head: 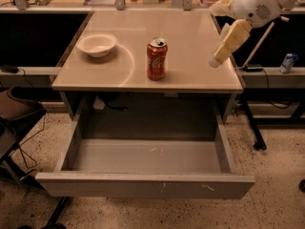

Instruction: Place coke can into top drawer

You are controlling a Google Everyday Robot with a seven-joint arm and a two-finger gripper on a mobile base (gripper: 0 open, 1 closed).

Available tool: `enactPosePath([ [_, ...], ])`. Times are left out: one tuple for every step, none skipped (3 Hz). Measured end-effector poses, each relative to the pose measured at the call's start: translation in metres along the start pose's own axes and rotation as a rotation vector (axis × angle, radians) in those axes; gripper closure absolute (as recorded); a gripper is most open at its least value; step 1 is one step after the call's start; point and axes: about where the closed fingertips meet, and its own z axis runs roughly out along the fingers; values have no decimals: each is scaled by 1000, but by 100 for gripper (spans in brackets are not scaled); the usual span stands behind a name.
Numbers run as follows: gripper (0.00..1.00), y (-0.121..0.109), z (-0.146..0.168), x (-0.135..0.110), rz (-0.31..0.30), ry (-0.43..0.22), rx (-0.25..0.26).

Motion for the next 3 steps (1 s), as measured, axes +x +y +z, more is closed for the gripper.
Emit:
enactPosePath([
  [0, -27, 41, -55, -32, -235, -92],
  [0, -51, 58, -112, -75, -374, -100],
  [0, -57, 51, -122, -91, -395, -78],
])
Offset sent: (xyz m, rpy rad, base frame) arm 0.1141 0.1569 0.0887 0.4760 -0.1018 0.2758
